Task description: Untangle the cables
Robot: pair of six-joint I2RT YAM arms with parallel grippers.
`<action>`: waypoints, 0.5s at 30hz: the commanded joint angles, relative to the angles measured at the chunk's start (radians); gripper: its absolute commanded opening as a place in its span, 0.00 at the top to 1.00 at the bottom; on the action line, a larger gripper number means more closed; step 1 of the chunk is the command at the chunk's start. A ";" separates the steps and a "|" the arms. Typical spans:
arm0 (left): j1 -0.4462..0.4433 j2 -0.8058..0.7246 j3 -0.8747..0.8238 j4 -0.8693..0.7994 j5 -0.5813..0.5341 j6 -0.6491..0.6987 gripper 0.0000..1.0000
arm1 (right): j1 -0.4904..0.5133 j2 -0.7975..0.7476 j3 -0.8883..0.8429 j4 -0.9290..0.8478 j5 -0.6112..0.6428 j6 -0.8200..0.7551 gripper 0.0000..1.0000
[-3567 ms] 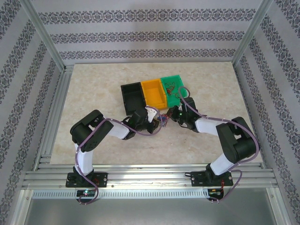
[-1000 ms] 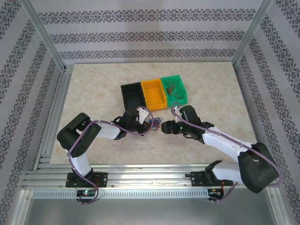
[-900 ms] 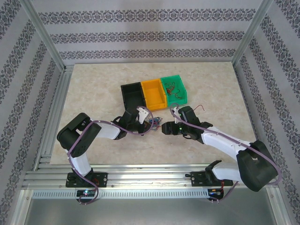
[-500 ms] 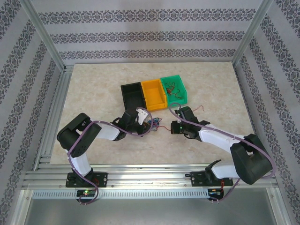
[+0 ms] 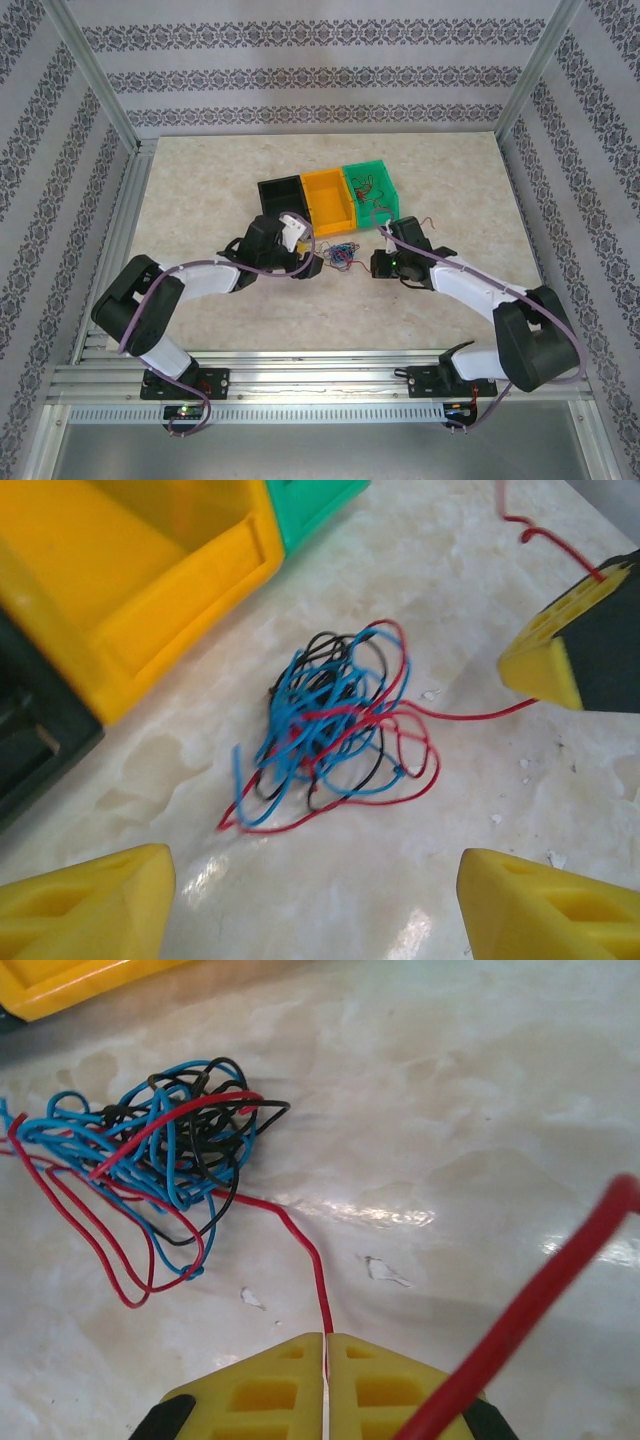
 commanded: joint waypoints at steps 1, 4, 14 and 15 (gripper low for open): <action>-0.031 0.013 0.085 -0.125 0.003 0.125 0.25 | -0.011 0.025 0.037 -0.054 -0.061 -0.075 1.00; -0.062 0.080 0.178 -0.156 -0.039 0.195 0.25 | -0.014 0.033 0.042 -0.058 -0.085 -0.083 1.00; -0.190 0.319 0.410 -0.258 -0.207 0.380 0.28 | -0.058 -0.005 0.021 -0.056 -0.137 -0.060 1.00; -0.201 0.339 0.418 -0.250 -0.250 0.384 0.28 | -0.067 -0.012 0.017 -0.054 -0.144 -0.057 1.00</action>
